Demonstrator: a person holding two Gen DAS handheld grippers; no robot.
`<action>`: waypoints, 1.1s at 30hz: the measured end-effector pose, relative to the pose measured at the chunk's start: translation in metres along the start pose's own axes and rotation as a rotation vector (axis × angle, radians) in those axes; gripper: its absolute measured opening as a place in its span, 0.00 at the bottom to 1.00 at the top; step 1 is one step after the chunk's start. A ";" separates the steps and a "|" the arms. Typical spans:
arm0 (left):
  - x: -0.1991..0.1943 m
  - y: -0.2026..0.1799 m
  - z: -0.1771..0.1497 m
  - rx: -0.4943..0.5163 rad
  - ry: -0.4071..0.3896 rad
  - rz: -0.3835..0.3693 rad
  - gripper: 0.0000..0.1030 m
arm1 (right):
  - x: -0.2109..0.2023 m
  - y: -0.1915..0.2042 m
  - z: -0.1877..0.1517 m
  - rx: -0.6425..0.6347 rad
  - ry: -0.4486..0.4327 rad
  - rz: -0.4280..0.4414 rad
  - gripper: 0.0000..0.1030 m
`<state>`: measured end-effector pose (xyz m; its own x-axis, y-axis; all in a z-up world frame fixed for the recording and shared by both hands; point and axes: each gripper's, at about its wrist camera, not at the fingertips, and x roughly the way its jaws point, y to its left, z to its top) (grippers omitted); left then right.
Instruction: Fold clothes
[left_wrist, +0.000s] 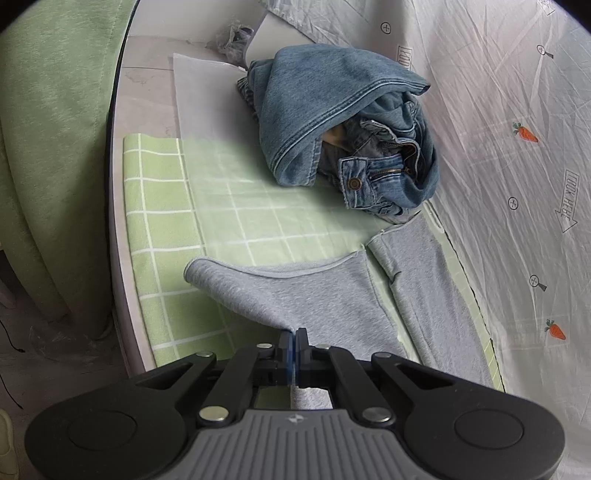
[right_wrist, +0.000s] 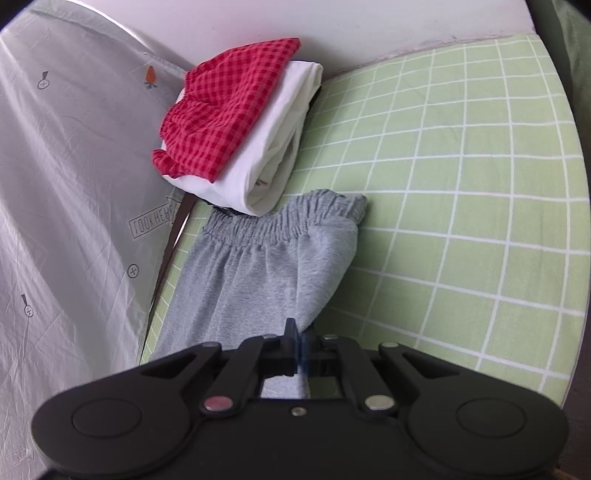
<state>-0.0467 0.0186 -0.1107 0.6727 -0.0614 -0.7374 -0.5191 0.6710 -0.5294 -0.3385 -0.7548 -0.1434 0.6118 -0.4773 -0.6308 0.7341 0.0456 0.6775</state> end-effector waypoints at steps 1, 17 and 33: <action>-0.001 -0.004 0.002 0.007 -0.005 -0.011 0.00 | -0.001 0.006 0.001 -0.015 -0.005 0.014 0.02; -0.051 -0.096 0.057 0.065 -0.249 -0.207 0.00 | -0.037 0.107 0.039 -0.171 -0.184 0.251 0.02; 0.003 -0.138 0.050 0.015 -0.184 -0.110 0.00 | 0.000 0.160 0.025 -0.322 -0.226 0.085 0.02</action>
<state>0.0532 -0.0372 -0.0191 0.8106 0.0002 -0.5856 -0.4300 0.6790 -0.5950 -0.2286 -0.7692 -0.0259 0.6204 -0.6392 -0.4543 0.7605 0.3489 0.5476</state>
